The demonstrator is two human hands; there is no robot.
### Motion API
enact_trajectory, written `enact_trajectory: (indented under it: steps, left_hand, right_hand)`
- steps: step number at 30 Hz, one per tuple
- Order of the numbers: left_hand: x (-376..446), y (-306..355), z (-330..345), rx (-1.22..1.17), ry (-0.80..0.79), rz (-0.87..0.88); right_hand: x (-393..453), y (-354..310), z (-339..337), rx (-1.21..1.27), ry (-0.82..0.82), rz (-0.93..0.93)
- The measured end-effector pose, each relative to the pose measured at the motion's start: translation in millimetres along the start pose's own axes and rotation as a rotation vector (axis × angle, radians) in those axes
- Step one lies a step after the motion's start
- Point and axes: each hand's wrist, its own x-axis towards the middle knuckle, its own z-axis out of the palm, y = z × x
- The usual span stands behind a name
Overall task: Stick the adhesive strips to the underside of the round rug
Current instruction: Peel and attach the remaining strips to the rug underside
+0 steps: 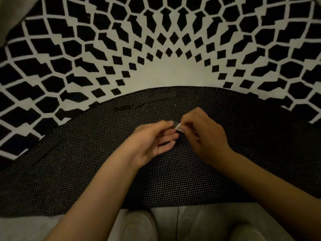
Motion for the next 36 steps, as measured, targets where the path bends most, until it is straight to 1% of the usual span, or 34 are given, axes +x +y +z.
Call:
enact_trajectory:
  steps: [2, 4, 6, 7, 8, 9, 11, 13, 16, 18, 20, 23, 25, 28, 30, 33, 36]
  left_hand:
    - [5, -1, -5, 0.007, 0.115, 0.049]
    - [9, -1, -17, -0.006, 0.214, 0.11]
    - [9, -2, -26, 0.006, 0.246, 0.156]
    - [9, -3, -27, 0.026, 0.247, 0.17]
    - [9, -4, -26, 0.044, 0.248, 0.18]
    - [10, -5, -23, 0.045, 0.262, 0.19]
    - [11, -4, -22, -0.036, 0.344, 0.205]
    - [12, -3, -31, -0.158, 0.469, 0.226]
    - [7, -4, -55, -0.283, 0.61, 0.291]
    - [2, -6, -68, -0.278, 0.663, 0.356]
    - [-2, -8, -68, -0.207, 0.628, 0.415]
    - [-5, -9, -51, -0.156, 0.525, 0.447]
    - [-6, -9, -41, -0.14, 0.503, 0.461]
    - [-6, -6, -35, -0.152, 0.449, 0.473]
    - [-9, -5, -32, -0.142, 0.43, 0.467]
    - [-16, 4, -26, -0.15, 0.389, 0.473]
    - [-31, 20, -17, -0.16, 0.339, 0.496]
  right_hand:
    - [0, -4, -4, 0.219, 0.032, 0.221]
    - [6, -6, -13, 0.454, 0.073, 0.535]
    - [13, -2, -23, 0.723, 0.042, 0.849]
    - [16, -1, -25, 0.897, 0.017, 0.946]
    - [19, 0, -27, 1.062, 0.016, 0.996]
    - [21, 0, -27, 1.183, 0.018, 1.012]
    - [24, -1, -24, 1.267, 0.009, 1.023]
    - [25, 7, -25, 1.226, 0.039, 1.06]
    - [24, 33, -34, 1.178, 0.166, 1.134]
    - [22, 43, -36, 1.065, 0.179, 1.178]
    - [20, 43, -31, 1.004, 0.146, 1.196]
    - [23, 27, -19, 1.142, 0.111, 1.219]
    - [25, 17, -16, 1.191, 0.054, 1.22]
    - [26, 9, -15, 1.061, -0.026, 1.159]
    - [27, 5, -15, 1.012, -0.05, 1.127]
    - [31, -2, -17, 1.004, -0.067, 1.125]
    - [37, -13, -29, 1.049, -0.072, 1.108]
